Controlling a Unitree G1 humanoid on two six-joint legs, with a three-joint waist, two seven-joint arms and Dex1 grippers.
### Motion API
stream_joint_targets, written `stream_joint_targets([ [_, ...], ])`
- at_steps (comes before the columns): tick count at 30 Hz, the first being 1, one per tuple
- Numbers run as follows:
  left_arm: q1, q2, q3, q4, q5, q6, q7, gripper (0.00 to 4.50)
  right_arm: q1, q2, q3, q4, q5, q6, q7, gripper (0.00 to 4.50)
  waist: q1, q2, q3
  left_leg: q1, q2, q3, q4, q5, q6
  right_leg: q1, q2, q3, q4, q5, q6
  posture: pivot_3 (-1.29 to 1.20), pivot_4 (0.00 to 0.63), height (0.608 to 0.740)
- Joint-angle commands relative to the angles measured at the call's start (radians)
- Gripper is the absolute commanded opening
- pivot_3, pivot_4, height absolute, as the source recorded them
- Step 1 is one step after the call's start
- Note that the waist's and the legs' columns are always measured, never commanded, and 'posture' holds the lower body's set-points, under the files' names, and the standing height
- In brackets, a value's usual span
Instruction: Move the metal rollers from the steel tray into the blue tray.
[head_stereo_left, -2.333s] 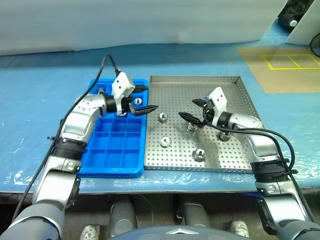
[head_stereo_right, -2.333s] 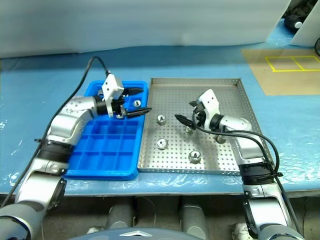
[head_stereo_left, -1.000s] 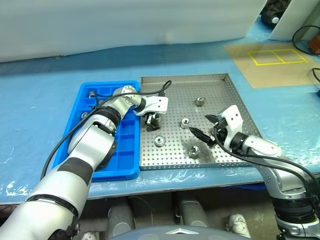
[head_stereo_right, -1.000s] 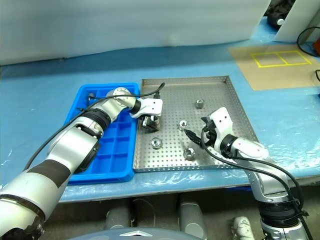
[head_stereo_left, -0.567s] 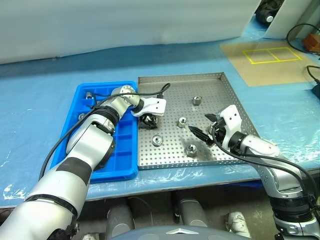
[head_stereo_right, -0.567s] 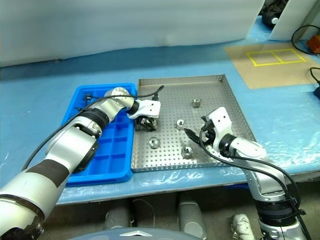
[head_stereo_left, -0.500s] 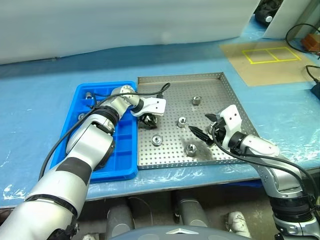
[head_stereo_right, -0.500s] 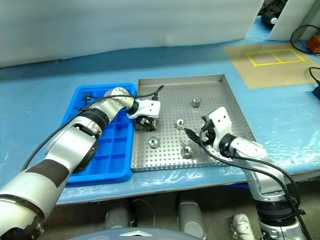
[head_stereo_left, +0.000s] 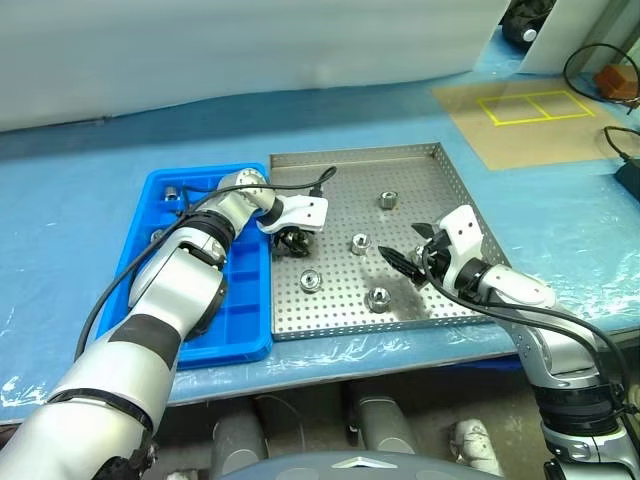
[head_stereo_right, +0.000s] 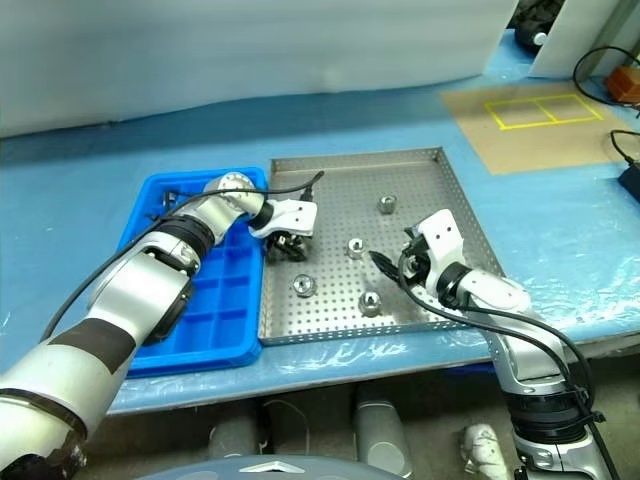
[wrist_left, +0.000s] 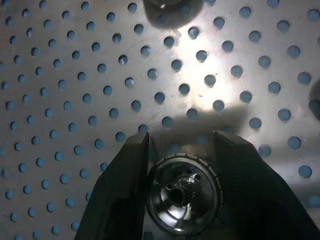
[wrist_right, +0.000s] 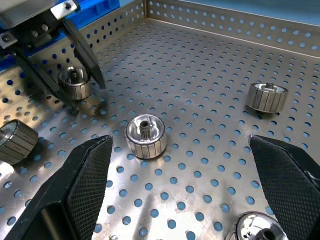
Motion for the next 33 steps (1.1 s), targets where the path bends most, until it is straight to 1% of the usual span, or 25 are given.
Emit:
stream_joint_targets([
  [1, 0.008, 0.042, -0.02, 0.022, 0.04, 0.02, -0.006, 1.8, -0.021, 0.002, 0.004, -0.01, -0.01, -0.029, -0.002, 4.5, -0.001, 0.0, 0.0, 0.0, 0.0, 0.0, 0.0, 0.0, 0.0, 0.0, 0.0, 0.0, 0.0, 0.0, 0.0, -0.49, 0.15, 0.74],
  [4, 0.009, 0.047, -0.019, 0.021, 0.041, 0.02, -0.014, 1.71, -0.026, 0.005, 0.005, -0.004, -0.017, -0.034, -0.003, 4.5, -0.003, 0.0, 0.0, 0.0, 0.0, 0.0, 0.0, 0.0, 0.0, 0.0, 0.0, 0.0, 0.0, 0.0, 0.0, -0.48, 0.15, 0.74],
  [8, 0.007, 0.042, -0.01, 0.018, 0.035, 0.029, 0.018, 1.71, -0.029, 0.009, 0.007, 0.005, -0.021, -0.039, -0.004, 4.5, -0.003, 0.0, 0.0, 0.0, 0.0, 0.0, -0.002, 0.0, 0.0, -0.001, 0.0, 0.0, 0.0, 0.001, -0.002, -0.48, 0.15, 0.74],
  [11, -0.005, 0.024, 0.039, 0.0, -0.019, 0.027, -0.002, 1.71, -0.028, 0.013, 0.016, 0.011, -0.027, -0.047, -0.004, 4.5, -0.002, 0.0, 0.0, 0.0, 0.0, 0.0, -0.002, 0.0, 0.0, -0.001, 0.0, 0.0, -0.001, 0.001, -0.001, -0.48, 0.15, 0.74],
  [13, -0.008, 0.015, 0.073, -0.022, -0.061, -0.006, -0.033, 1.71, -0.029, 0.015, 0.021, 0.015, -0.031, -0.051, -0.004, 4.5, 0.0, 0.0, 0.0, -0.002, 0.0, 0.0, -0.002, 0.0, 0.0, -0.002, 0.0, 0.0, -0.001, 0.001, -0.001, -0.47, 0.15, 0.74],
  [17, -0.012, -0.025, 0.203, -0.107, -0.247, 0.04, -0.237, 1.71, -0.036, 0.02, 0.028, 0.024, -0.032, -0.059, 0.002, 4.5, 0.015, 0.0, 0.0, -0.007, -0.001, 0.0, -0.002, -0.001, 0.001, -0.006, -0.001, 0.0, -0.002, 0.004, -0.007, -0.47, 0.15, 0.74],
  [19, 0.007, -0.024, 0.22, -0.164, -0.288, 0.049, -0.308, 1.71, -0.044, 0.022, 0.033, 0.033, -0.035, -0.063, 0.002, 4.5, 0.027, 0.0, 0.0, -0.01, -0.002, 0.0, -0.002, -0.002, 0.003, -0.007, -0.001, 0.0, -0.003, 0.004, -0.007, -0.46, 0.15, 0.74],
  [21, 0.028, -0.014, 0.213, -0.205, -0.291, 0.051, -0.327, 1.71, -0.054, 0.023, 0.038, 0.042, -0.038, -0.067, 0.006, 4.5, 0.031, 0.0, 0.0, -0.01, -0.001, 0.003, -0.002, -0.002, 0.004, -0.008, -0.001, 0.001, -0.004, 0.004, -0.007, -0.45, 0.15, 0.74],
  [27, 0.039, 0.023, 0.213, -0.239, -0.28, 0.028, -0.265, 1.71, -0.075, 0.034, 0.053, 0.07, -0.046, -0.08, 0.016, 4.5, 0.033, 0.0, 0.001, -0.01, -0.001, 0.003, -0.002, -0.002, 0.004, -0.008, -0.001, 0.001, -0.003, 0.004, -0.007, -0.43, 0.15, 0.74],
  [30, 0.014, 0.047, 0.201, -0.209, -0.245, -0.024, -0.18, 1.71, -0.08, 0.039, 0.06, 0.078, -0.048, -0.086, 0.021, 4.5, 0.035, 0.0, 0.001, -0.009, -0.001, 0.003, -0.002, -0.002, 0.003, -0.008, -0.002, 0.001, -0.002, 0.004, -0.007, -0.43, 0.15, 0.74],
  [33, -0.03, 0.068, 0.192, -0.174, -0.216, -0.056, -0.132, 2.3, -0.084, 0.042, 0.061, 0.084, -0.05, -0.09, 0.023, 4.5, 0.04, 0.0, 0.001, -0.009, -0.001, 0.003, -0.002, -0.002, 0.003, -0.008, -0.001, 0.001, -0.002, 0.004, -0.007, -0.42, 0.15, 0.74],
])
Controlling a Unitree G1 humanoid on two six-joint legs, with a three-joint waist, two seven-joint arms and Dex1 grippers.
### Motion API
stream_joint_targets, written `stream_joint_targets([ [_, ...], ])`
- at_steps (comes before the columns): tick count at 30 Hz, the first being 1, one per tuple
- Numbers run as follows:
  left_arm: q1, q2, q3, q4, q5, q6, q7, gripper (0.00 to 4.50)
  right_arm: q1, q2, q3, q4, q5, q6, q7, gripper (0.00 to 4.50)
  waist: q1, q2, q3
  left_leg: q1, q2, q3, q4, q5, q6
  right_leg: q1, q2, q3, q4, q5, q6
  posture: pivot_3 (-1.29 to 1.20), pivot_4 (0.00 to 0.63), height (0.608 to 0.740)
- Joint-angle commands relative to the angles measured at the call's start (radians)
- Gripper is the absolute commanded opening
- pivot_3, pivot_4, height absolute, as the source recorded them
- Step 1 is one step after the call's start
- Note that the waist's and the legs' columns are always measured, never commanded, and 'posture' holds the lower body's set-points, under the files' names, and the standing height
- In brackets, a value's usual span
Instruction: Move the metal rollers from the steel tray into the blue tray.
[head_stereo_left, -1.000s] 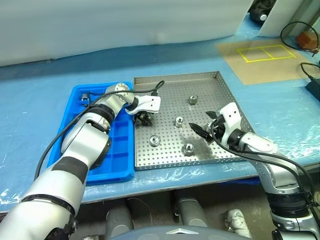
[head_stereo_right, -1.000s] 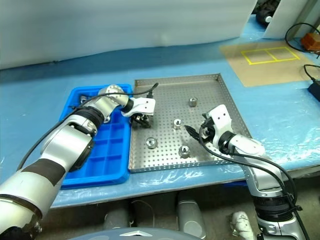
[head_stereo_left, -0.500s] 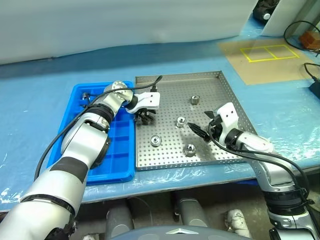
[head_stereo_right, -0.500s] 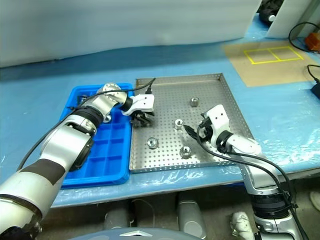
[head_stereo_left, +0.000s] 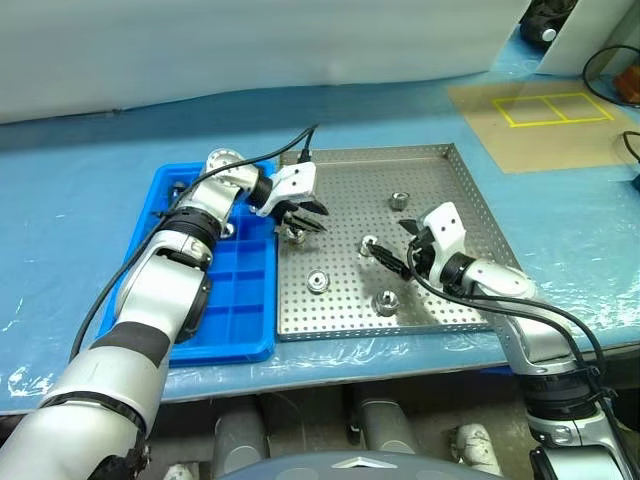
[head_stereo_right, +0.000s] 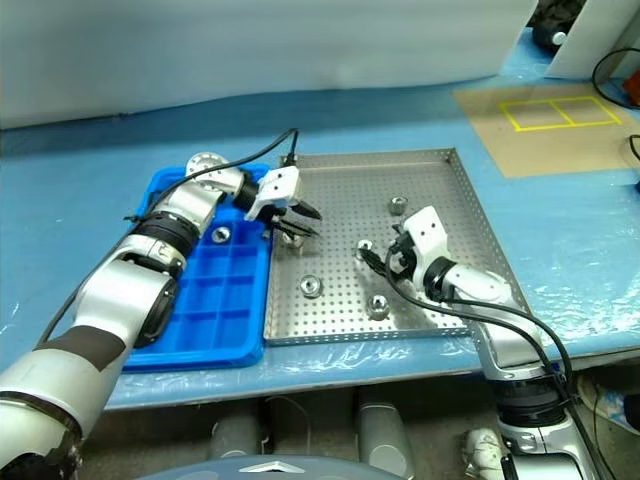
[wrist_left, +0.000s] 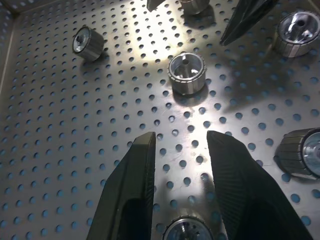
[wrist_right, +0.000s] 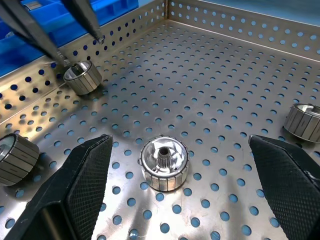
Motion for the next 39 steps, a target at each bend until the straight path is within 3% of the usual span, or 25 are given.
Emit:
stream_joint_targets([
  [1, -0.098, 0.039, -0.021, 0.024, 0.047, -0.074, 0.052, 2.62, -0.015, 0.005, 0.0, -0.008, -0.003, -0.028, 0.006, 4.5, 0.004, 0.0, 0.0, 0.0, 0.0, 0.0, 0.0, 0.0, 0.0, 0.0, 0.0, 0.0, 0.0, 0.0, 0.0, -0.42, 0.15, 0.74],
  [6, -0.182, 0.063, -0.101, 0.113, 0.152, -0.117, 0.05, 4.36, -0.018, 0.015, 0.005, -0.002, -0.011, -0.036, 0.002, 4.5, 0.013, 0.0, 0.0, -0.001, 0.0, 0.0, -0.001, 0.0, 0.0, -0.001, 0.0, 0.0, -0.001, 0.0, 0.0, -0.43, 0.15, 0.74],
  [7, -0.187, 0.068, -0.128, 0.122, 0.184, -0.146, 0.055, 4.47, -0.016, 0.02, 0.006, -0.004, -0.012, -0.036, -0.001, 4.5, 0.015, 0.0, 0.0, 0.0, 0.0, 0.0, -0.001, 0.0, 0.0, -0.001, 0.0, 0.0, -0.001, 0.0, 0.0, -0.44, 0.15, 0.74],
  [10, -0.196, 0.065, -0.153, 0.138, 0.212, -0.192, 0.053, 4.47, -0.007, 0.028, 0.006, -0.014, -0.017, -0.036, -0.006, 4.5, 0.017, -0.001, 0.0, 0.0, 0.0, 0.0, -0.001, 0.0, 0.0, -0.001, 0.0, 0.0, -0.001, 0.0, 0.0, -0.45, 0.15, 0.74],
  [16, -0.2, -0.02, 0.052, 0.094, -0.043, -0.121, -0.081, 4.47, 0.008, 0.042, -0.016, -0.042, -0.006, -0.036, -0.019, 4.5, 0.023, -0.001, 0.001, -0.001, -0.001, 0.0, 0.0, 0.0, -0.001, -0.001, 0.0, 0.0, 0.0, 0.0, 0.0, -0.45, 0.15, 0.74],
  [20, -0.101, -0.038, 0.153, -0.07, -0.236, 0.001, -0.251, 4.47, -0.003, -0.001, -0.05, -0.026, 0.019, -0.033, 0.029, 4.5, 0.02, -0.001, 0.001, 0.0, -0.001, 0.0, 0.0, 0.0, -0.001, -0.001, -0.001, 0.002, 0.001, 0.0, 0.0, -0.43, 0.15, 0.74],
  [30, 0.198, -0.029, 0.053, -0.375, -0.214, 0.058, -0.214, 4.47, -0.036, -0.095, -0.111, 0.026, 0.019, -0.032, 0.071, 4.5, 0.024, -0.002, 0.001, 0.003, 0.0, 0.001, -0.002, 0.001, -0.001, 0.0, 0.0, 0.002, 0.001, 0.0, 0.0, -0.41, 0.15, 0.74],
  [35, 0.269, -0.036, 0.001, -0.463, -0.217, 0.111, -0.207, 4.47, -0.025, -0.12, -0.174, -0.005, 0.044, -0.005, 0.058, 4.5, 0.022, -0.002, 0.001, 0.003, 0.0, 0.002, -0.002, 0.0, 0.0, 0.001, 0.0, 0.002, 0.0, 0.0, 0.0, -0.44, 0.15, 0.74],
  [39, 0.336, 0.029, -0.065, -0.593, -0.287, 0.194, -0.265, 4.47, 0.009, -0.123, -0.227, -0.046, 0.068, 0.012, 0.04, 4.5, 0.018, -0.002, 0.001, 0.004, 0.001, 0.002, -0.002, 0.001, -0.001, 0.0, 0.001, 0.002, 0.001, 0.0, 0.0, -0.46, 0.15, 0.74],
])
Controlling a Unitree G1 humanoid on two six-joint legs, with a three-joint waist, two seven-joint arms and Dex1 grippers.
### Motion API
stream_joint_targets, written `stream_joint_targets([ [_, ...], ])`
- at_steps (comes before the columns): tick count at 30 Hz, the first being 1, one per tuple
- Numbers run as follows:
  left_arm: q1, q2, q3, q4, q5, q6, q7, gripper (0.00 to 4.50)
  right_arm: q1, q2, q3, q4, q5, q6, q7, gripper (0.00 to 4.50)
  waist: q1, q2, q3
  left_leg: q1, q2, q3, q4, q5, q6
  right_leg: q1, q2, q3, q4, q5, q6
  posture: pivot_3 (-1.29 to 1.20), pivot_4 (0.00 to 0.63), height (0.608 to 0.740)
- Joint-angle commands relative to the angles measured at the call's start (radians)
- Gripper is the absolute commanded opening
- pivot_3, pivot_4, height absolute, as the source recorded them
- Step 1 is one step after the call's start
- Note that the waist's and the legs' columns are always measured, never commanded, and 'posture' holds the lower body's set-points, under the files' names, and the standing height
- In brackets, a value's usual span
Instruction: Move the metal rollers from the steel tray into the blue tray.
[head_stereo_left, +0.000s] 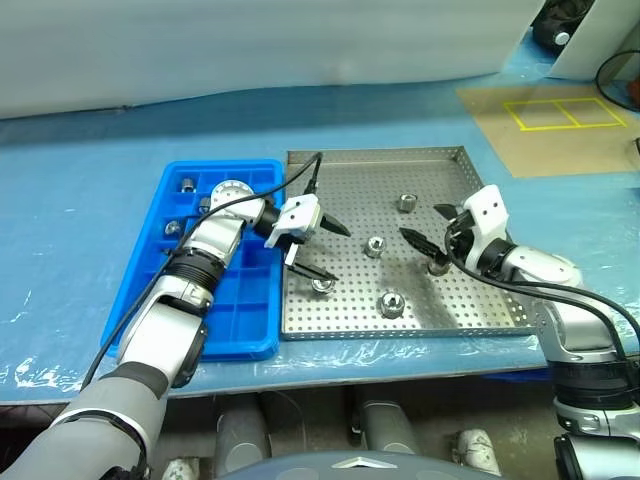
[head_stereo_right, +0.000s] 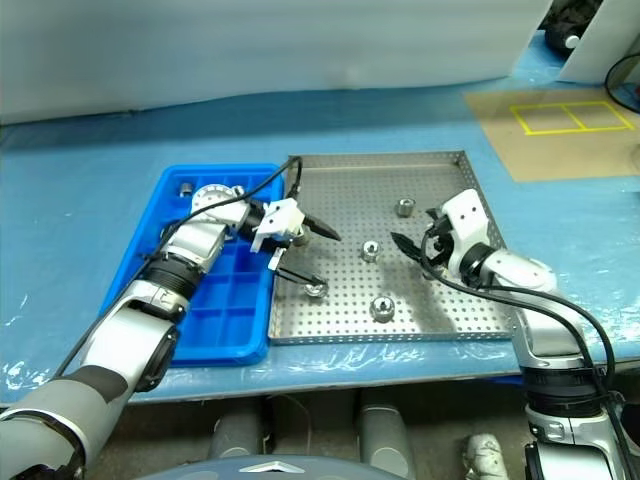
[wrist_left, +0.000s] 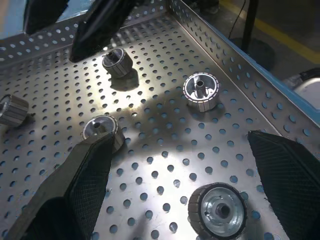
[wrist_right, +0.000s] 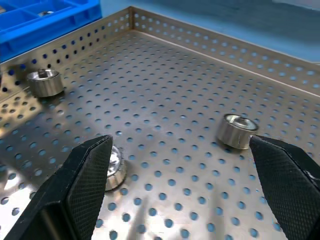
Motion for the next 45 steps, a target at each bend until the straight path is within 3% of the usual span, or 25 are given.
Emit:
stream_joint_targets([
  [1, 0.041, 0.071, -0.056, -0.126, -0.066, 0.044, -0.034, 4.47, 0.021, -0.005, -0.071, -0.071, 0.038, 0.012, -0.022, 4.5, -0.003, 0.0, 0.0, 0.0, 0.0, 0.0, 0.0, 0.0, 0.0, 0.0, 0.0, 0.0, 0.0, 0.0, 0.0, -0.47, 0.15, 0.74],
  [8, 0.078, 0.105, -0.077, -0.078, -0.009, 0.013, -0.006, 4.47, 0.059, -0.004, -0.051, -0.1, 0.034, 0.025, -0.041, 4.5, -0.006, 0.001, 0.0, 0.001, 0.0, 0.0, 0.0, 0.0, -0.001, 0.0, 0.0, 0.001, 0.0, 0.0, 0.0, -0.47, 0.15, 0.74],
  [18, 0.092, 0.037, -0.098, -0.021, 0.05, -0.024, 0.114, 4.47, 0.043, -0.012, -0.052, -0.098, 0.041, 0.038, -0.053, 4.5, -0.007, 0.004, -0.002, 0.001, -0.002, 0.0, 0.002, 0.0, 0.0, 0.002, 0.0, 0.0, 0.0, -0.001, 0.001, -0.48, 0.15, 0.74],
  [32, 0.057, 0.112, -0.177, 0.063, 0.176, -0.119, 0.135, 4.47, 0.059, 0.001, -0.043, -0.126, 0.045, 0.043, -0.075, 4.5, -0.04, 0.005, -0.003, 0.004, 0.0, 0.0, 0.002, 0.0, -0.001, 0.002, 0.001, 0.001, 0.001, -0.004, 0.008, -0.48, 0.15, 0.74],
  [39, 0.03, 0.108, -0.18, 0.122, 0.188, -0.152, 0.16, 4.47, 0.122, -0.145, 0.008, -0.325, 0.234, 0.158, 0.172, 4.5, -0.056, 0.006, -0.004, 0.004, 0.0, 0.0, 0.002, 0.0, -0.001, 0.002, 0.001, 0.001, 0.001, -0.005, 0.008, -0.48, 0.15, 0.74],
  [45, 0.031, 0.097, -0.177, 0.123, 0.185, -0.155, 0.172, 4.47, 0.095, -0.285, 0.074, -0.334, 0.248, 0.151, 0.314, 4.5, -0.056, 0.006, -0.004, 0.005, 0.0, 0.0, 0.004, 0.0, -0.001, 0.003, 0.001, 0.0, 0.001, -0.005, 0.008, -0.46, 0.15, 0.74],
])
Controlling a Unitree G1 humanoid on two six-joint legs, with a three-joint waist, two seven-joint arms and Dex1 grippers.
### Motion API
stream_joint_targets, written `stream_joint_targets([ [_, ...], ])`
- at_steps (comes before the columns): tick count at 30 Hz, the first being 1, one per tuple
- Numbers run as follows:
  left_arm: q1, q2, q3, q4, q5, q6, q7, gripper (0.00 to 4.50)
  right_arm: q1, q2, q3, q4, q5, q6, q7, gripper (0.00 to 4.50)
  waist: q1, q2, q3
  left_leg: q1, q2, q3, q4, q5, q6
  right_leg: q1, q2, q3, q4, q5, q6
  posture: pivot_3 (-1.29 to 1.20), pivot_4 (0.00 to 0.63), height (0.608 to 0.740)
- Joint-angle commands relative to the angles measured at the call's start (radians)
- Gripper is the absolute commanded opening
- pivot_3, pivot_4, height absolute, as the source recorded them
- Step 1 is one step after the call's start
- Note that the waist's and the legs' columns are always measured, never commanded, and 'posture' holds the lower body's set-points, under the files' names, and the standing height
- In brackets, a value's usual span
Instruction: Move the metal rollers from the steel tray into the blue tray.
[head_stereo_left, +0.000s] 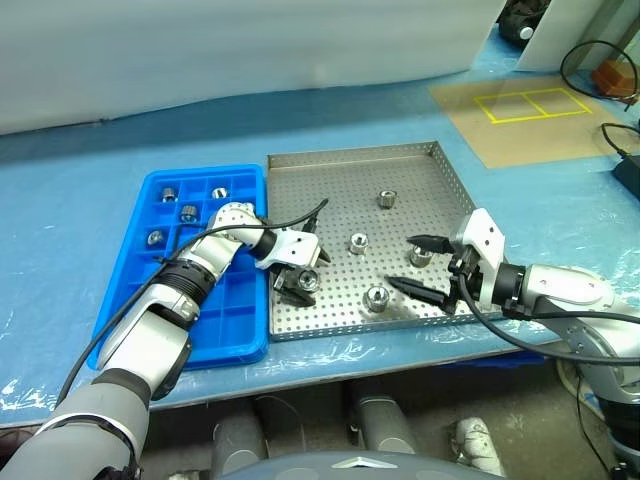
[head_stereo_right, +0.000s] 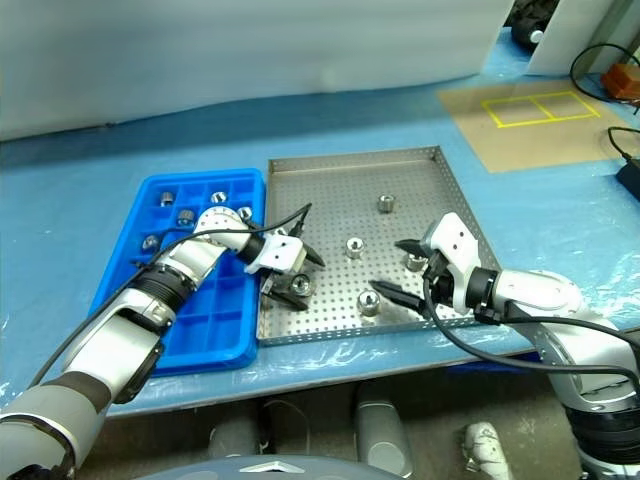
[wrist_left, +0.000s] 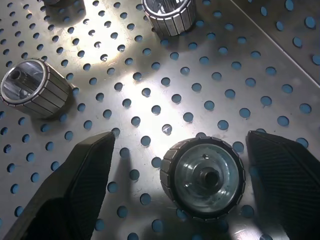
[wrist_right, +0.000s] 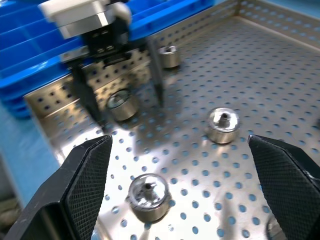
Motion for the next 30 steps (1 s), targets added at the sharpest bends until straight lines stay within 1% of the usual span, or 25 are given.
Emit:
stream_joint_targets([
  [1, 0.011, 0.02, 0.001, 0.025, 0.018, 0.005, 0.008, 4.47, -0.022, -0.05, 0.029, -0.024, 0.012, -0.025, 0.076, 4.5, 0.0, 0.0, 0.0, 0.0, 0.0, 0.0, 0.0, 0.0, 0.0, 0.0, 0.0, 0.0, 0.0, 0.0, 0.0, -0.46, 0.15, 0.74],
  [4, 0.023, 0.022, 0.001, 0.012, 0.019, 0.01, 0.02, 4.47, -0.029, -0.065, 0.062, -0.025, -0.01, -0.046, 0.096, 4.5, 0.001, 0.0, 0.0, 0.0, 0.0, 0.0, 0.0, 0.0, 0.0, 0.0, 0.0, 0.0, 0.0, 0.0, 0.0, -0.45, 0.15, 0.74],
  [8, 0.039, 0.025, 0.006, -0.008, 0.012, 0.028, 0.028, 4.47, -0.043, -0.051, 0.081, -0.012, -0.02, -0.058, 0.084, 4.5, 0.003, 0.0, 0.0, -0.001, 0.0, 0.0, 0.0, 0.0, 0.0, 0.0, 0.0, 0.0, 0.0, 0.0, 0.0, -0.44, 0.15, 0.74],
  [17, 0.033, 0.011, 0.013, 0.004, 0.009, 0.046, 0.06, 4.47, -0.026, -0.047, 0.067, -0.005, -0.04, -0.069, 0.051, 4.5, 0.003, 0.0, 0.0, -0.001, 0.0, 0.0, -0.001, 0.0, 0.0, 0.0, 0.0, 0.0, 0.0, 0.0, 0.0, -0.45, 0.15, 0.74],
  [20, 0.024, 0.017, -0.004, 0.013, 0.02, 0.031, 0.039, 3.87, -0.026, -0.036, 0.071, 0.0, -0.056, -0.077, 0.023, 4.5, 0.003, 0.0, 0.0, -0.001, -0.001, 0.0, 0.0, 0.0, 0.0, 0.0, 0.0, 0.0, 0.0, 0.0, 0.0, -0.46, 0.15, 0.74],
  [24, 0.015, 0.011, -0.005, 0.028, 0.035, 0.036, 0.059, 2.56, -0.026, -0.023, 0.071, 0.002, -0.064, -0.078, -0.002, 4.5, 0.003, 0.0, 0.0, -0.001, 0.0, 0.0, 0.0, 0.0, 0.0, 0.0, 0.0, 0.0, 0.0, 0.0, 0.0, -0.46, 0.15, 0.74],
  [27, 0.018, 0.017, -0.008, 0.016, 0.021, 0.042, 0.013, 2.56, -0.025, -0.018, 0.072, 0.001, -0.073, -0.079, -0.013, 4.5, 0.002, 0.0, 0.0, -0.001, -0.001, 0.0, 0.0, 0.0, 0.0, 0.0, 0.0, 0.0, 0.0, 0.0, 0.0, -0.46, 0.15, 0.74],
  [29, 0.014, 0.015, -0.004, 0.021, 0.033, 0.036, 0.035, 2.25, -0.028, -0.013, 0.072, 0.006, -0.077, -0.08, -0.019, 4.5, 0.001, 0.0, 0.0, -0.001, -0.001, 0.0, 0.0, 0.0, 0.0, 0.0, 0.0, 0.0, 0.0, 0.0, 0.0, -0.46, 0.15, 0.74],
  [30, 0.011, 0.013, -0.002, 0.026, 0.036, 0.04, 0.043, 2.25, -0.031, -0.012, 0.073, 0.009, -0.079, -0.081, -0.021, 4.5, 0.002, 0.0, 0.0, -0.001, -0.001, 0.0, 0.0, 0.0, 0.0, 0.0, 0.0, 0.0, 0.0, 0.0, 0.0, -0.46, 0.15, 0.74],
])
